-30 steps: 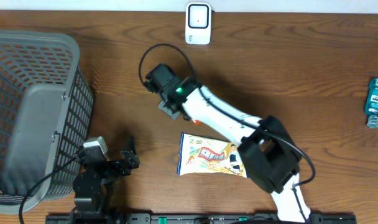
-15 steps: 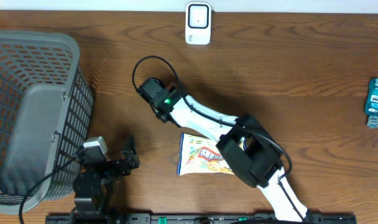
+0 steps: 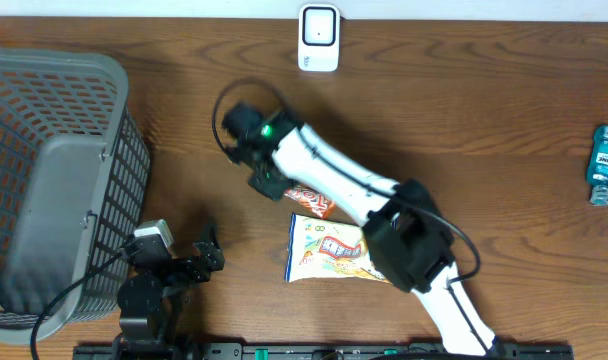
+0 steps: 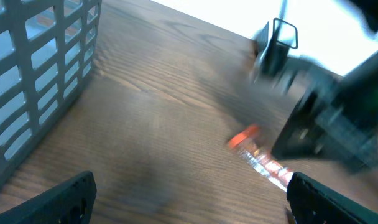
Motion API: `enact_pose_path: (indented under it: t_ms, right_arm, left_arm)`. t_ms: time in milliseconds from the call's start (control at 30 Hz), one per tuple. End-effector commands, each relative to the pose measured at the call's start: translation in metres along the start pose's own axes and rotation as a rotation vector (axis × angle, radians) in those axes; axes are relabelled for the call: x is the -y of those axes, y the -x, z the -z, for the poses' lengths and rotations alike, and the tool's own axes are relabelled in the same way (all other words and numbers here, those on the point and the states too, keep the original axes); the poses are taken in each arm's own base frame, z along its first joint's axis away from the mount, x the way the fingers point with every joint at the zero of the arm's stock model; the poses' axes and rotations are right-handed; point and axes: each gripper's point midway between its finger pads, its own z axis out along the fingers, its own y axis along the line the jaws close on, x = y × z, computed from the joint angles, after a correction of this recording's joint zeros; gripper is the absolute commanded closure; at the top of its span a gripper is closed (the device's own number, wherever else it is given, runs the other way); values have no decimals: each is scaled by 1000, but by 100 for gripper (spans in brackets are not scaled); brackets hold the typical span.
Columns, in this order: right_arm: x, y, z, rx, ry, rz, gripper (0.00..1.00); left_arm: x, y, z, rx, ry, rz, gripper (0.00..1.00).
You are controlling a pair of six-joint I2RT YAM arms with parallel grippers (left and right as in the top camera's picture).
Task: Scan the item barcode
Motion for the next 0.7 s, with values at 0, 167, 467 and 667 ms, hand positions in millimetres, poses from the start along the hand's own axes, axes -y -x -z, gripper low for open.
enact_pose_path:
  t_ms: [0,167,467,667]
  right_arm:
    - [-45,28,83,250,631,-23,99]
    - [-21,14,116,346,990,-154,99]
    - [22,-33,40,55,524,-177,1]
    - [36,-56,12,-123,189,-137,1]
  left_arm:
    - [0,-2,-1,-5,-5,11,2]
    - [0,-2,-1,-5,-5,11,2]
    - [0,-2,-1,-5,-5,11,2]
    - [0,-2,-1,-5,-5,11,2]
